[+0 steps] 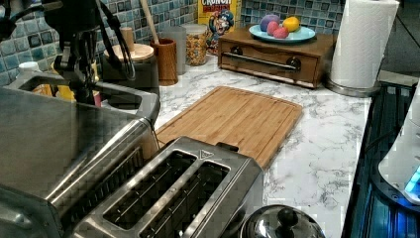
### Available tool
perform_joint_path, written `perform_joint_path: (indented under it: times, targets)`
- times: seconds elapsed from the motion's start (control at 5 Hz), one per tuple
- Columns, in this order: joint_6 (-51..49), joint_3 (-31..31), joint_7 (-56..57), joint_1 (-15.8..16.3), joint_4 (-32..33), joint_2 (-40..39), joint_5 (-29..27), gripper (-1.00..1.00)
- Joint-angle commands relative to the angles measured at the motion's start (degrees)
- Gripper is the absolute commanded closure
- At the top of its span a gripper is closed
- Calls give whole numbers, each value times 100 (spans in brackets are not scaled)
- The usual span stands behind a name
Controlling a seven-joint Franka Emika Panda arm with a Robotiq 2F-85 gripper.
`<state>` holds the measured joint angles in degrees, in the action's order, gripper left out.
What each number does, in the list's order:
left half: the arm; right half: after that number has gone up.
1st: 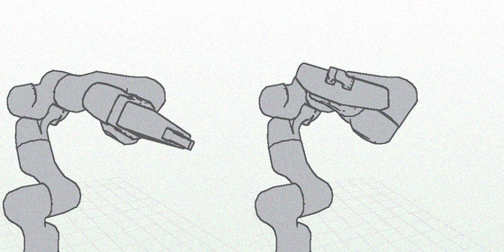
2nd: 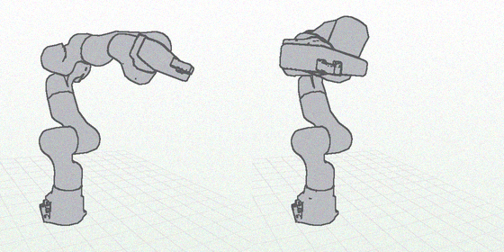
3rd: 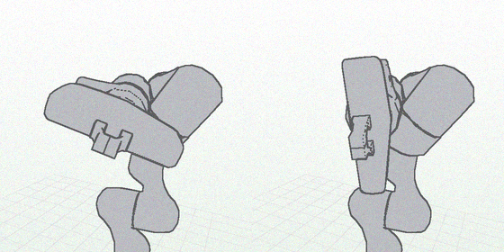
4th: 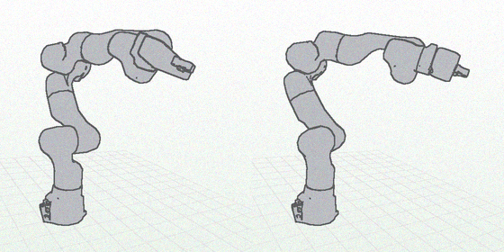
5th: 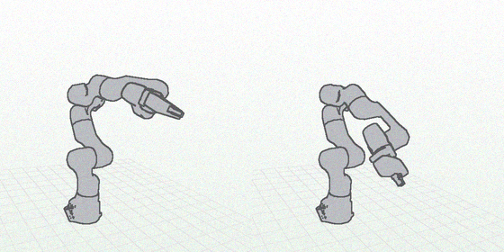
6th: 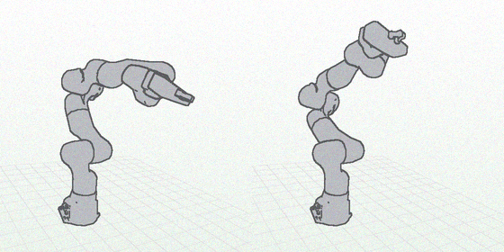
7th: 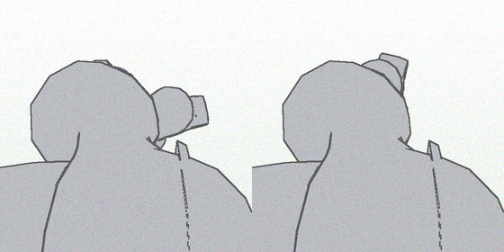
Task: Close the oven.
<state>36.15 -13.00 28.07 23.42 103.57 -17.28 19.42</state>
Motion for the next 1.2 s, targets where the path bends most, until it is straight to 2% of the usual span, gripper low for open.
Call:
perform_joint_path:
  times: [0.2, 0.6, 1.2]
  targets:
    - [-389, -275, 910, -288, -659, 1556, -1712, 100]
    - [-388, -139, 913, -153, -659, 1557, -1717, 100]
    - [-388, -164, 911, -177, -659, 1557, -1716, 100]
